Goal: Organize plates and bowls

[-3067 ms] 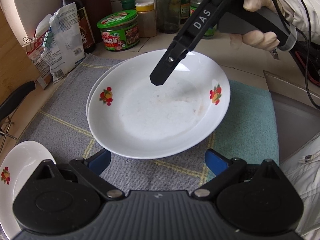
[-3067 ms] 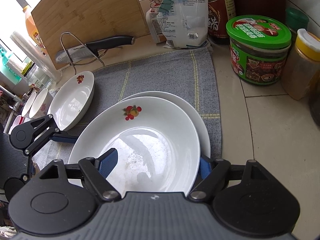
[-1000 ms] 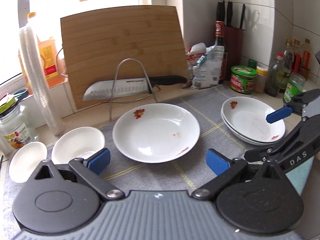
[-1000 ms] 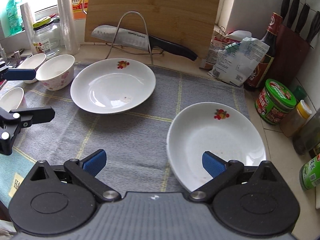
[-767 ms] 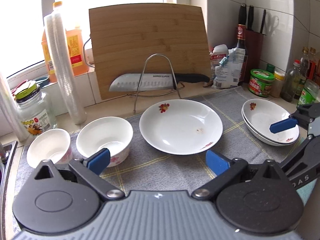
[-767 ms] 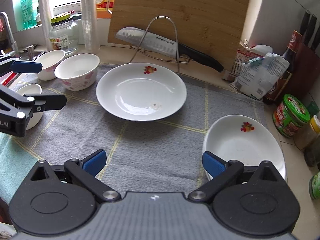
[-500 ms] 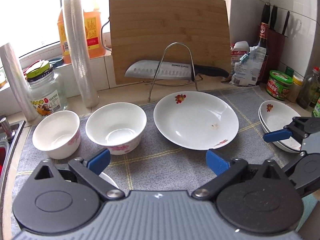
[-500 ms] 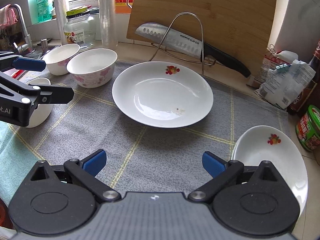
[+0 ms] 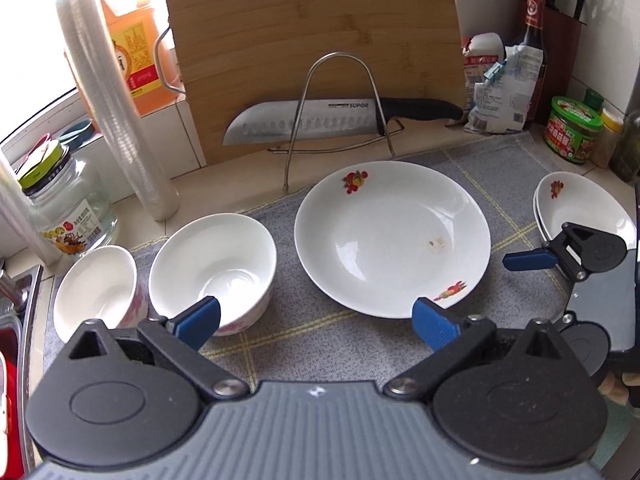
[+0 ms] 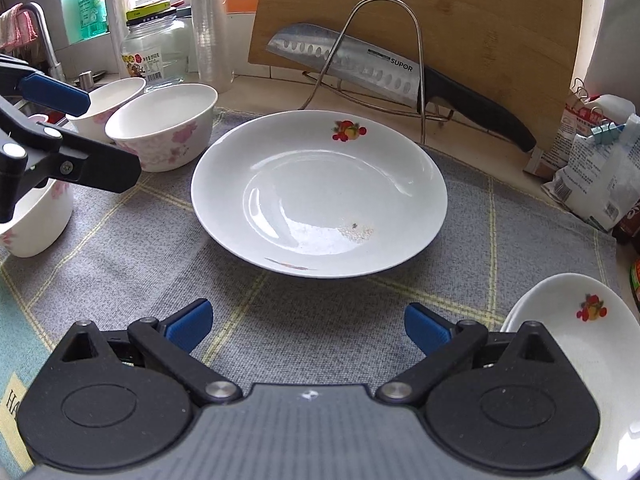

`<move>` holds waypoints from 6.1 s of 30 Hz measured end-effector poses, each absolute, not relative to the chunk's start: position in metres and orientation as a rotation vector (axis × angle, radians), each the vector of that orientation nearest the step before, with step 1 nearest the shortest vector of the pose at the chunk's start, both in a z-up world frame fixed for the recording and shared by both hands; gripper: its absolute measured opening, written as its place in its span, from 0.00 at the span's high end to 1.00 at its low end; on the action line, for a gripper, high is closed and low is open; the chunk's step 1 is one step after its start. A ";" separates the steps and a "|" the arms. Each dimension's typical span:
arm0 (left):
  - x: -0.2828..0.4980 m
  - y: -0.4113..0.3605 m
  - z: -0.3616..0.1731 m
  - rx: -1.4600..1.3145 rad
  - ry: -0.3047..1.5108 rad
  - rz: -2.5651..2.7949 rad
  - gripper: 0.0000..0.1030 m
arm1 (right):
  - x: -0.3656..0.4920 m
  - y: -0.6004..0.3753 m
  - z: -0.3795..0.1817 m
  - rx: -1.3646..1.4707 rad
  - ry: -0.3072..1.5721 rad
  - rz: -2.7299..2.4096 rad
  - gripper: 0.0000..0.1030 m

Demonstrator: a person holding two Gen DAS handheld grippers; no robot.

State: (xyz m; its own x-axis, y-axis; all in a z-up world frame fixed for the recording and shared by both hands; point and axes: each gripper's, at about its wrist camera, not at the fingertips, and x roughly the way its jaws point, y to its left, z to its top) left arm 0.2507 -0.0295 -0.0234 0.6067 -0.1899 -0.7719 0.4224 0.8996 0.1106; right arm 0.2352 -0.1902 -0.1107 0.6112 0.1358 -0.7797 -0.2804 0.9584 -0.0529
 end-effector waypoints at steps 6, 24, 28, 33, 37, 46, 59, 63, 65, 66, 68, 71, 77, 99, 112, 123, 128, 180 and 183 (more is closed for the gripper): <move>0.279 -0.035 -0.018 0.337 0.855 -0.438 0.01 | 0.243 -0.186 -0.121 -0.178 0.900 0.203 0.00; 0.360 -0.083 -0.043 0.478 0.922 -0.624 0.02 | 0.253 -0.186 -0.123 -0.137 0.888 0.176 0.00; 0.374 -0.091 -0.051 0.499 0.947 -0.650 0.03 | 0.260 -0.187 -0.124 -0.132 0.879 0.165 0.00; 0.390 -0.096 -0.064 0.513 1.004 -0.678 0.10 | 0.265 -0.189 -0.125 -0.135 0.869 0.175 0.00; 0.399 -0.098 -0.071 0.510 1.040 -0.686 0.20 | 0.265 -0.190 -0.125 -0.138 0.856 0.186 0.00; 0.415 -0.100 -0.076 0.500 1.092 -0.713 0.28 | 0.264 -0.191 -0.126 -0.139 0.830 0.192 0.00; 0.430 -0.110 -0.081 0.526 1.142 -0.761 0.31 | 0.266 -0.198 -0.124 -0.165 0.838 0.234 0.00; 0.432 -0.113 -0.081 0.528 1.144 -0.783 0.33 | 0.268 -0.199 -0.125 -0.172 0.837 0.258 0.00; 0.433 -0.115 -0.081 0.522 1.150 -0.802 0.36 | 0.267 -0.199 -0.124 -0.175 0.834 0.265 0.00; 0.433 -0.115 -0.081 0.524 1.150 -0.806 0.36 | 0.267 -0.199 -0.124 -0.177 0.832 0.269 0.00; 0.434 -0.115 -0.081 0.526 1.151 -0.811 0.37 | 0.266 -0.199 -0.124 -0.181 0.830 0.276 0.00; 0.434 -0.116 -0.081 0.533 1.148 -0.816 0.37 | 0.265 -0.197 -0.124 -0.191 0.821 0.282 0.00; 0.431 -0.119 -0.080 0.567 1.133 -0.824 0.37 | 0.266 -0.193 -0.122 -0.221 0.806 0.285 0.00; 0.433 -0.112 -0.083 0.558 1.156 -0.880 0.35 | 0.267 -0.197 -0.125 -0.195 0.811 0.318 0.00; 0.431 -0.112 -0.082 0.593 1.167 -0.898 0.36 | 0.267 -0.197 -0.124 -0.194 0.809 0.328 0.00; 0.436 -0.105 -0.078 0.572 1.184 -0.936 0.37 | 0.262 -0.199 -0.126 -0.188 0.785 0.326 0.00; 0.436 -0.100 -0.075 0.563 1.185 -0.950 0.37 | 0.260 -0.199 -0.124 -0.181 0.782 0.328 0.00; 0.369 -0.139 -0.027 0.611 1.069 -0.951 0.37 | 0.200 -0.224 -0.079 -0.173 0.708 0.254 0.00; 0.364 -0.153 -0.026 0.625 1.059 -0.966 0.37 | 0.192 -0.234 -0.076 -0.159 0.704 0.228 0.00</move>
State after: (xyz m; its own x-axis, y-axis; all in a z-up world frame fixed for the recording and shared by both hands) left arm 0.3644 -0.1529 -0.0258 0.1659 -0.3489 -0.9224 0.8865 0.4624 -0.0155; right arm 0.1916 -0.2340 -0.0760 0.7388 0.1536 -0.6562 -0.2604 0.9631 -0.0677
